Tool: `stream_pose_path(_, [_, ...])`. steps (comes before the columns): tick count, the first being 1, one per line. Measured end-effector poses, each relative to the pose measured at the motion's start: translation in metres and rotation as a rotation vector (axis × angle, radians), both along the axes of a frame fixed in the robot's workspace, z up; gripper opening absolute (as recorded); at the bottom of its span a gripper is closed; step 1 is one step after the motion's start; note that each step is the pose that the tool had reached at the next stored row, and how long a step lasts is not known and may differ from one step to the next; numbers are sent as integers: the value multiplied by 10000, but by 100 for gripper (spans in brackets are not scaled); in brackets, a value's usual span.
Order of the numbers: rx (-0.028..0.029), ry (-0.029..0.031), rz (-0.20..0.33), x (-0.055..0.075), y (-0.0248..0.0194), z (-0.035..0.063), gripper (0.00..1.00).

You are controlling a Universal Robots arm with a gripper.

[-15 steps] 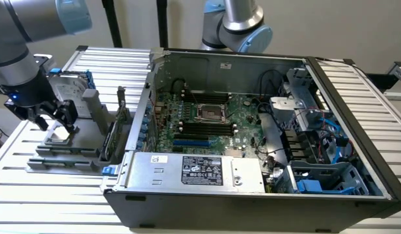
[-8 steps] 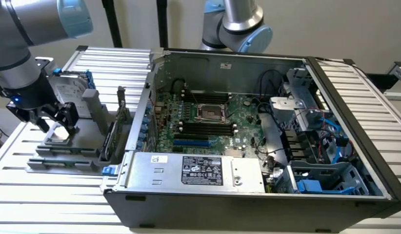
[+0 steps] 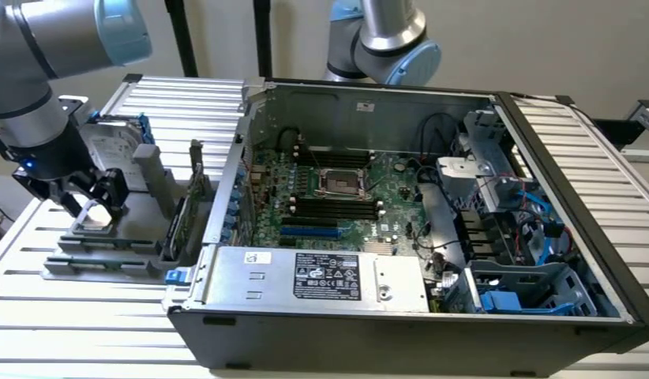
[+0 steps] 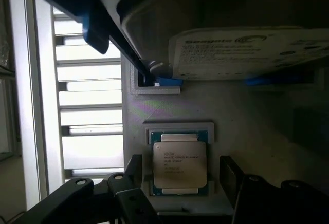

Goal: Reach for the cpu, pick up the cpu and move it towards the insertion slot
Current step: 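Pick up the cpu and move it towards the insertion slot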

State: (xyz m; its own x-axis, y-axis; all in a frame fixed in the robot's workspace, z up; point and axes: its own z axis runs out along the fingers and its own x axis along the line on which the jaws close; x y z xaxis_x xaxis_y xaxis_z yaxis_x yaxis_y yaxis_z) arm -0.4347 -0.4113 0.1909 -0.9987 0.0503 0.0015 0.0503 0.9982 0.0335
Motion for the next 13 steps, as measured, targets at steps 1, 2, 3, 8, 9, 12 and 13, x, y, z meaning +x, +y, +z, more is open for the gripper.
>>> stream_pose_path(1, [0, 2, 0, 0, 0, -3, 71])
stream_pose_path(2, [0, 2, 0, 1, 0, -7, 71])
stream_pose_path(3, [1, 3, 0, 2, 1, -11, 71])
stream_pose_path(8, [0, 17, 0, 2, 10, -27, 71])
stream_pose_path(9, [-1, 19, 0, 2, 12, -29, 71])
stream_pose_path(12, [1, 21, 0, 2, 19, -35, 71])
stream_pose_path(13, [1, 22, 0, 2, 21, -37, 71])
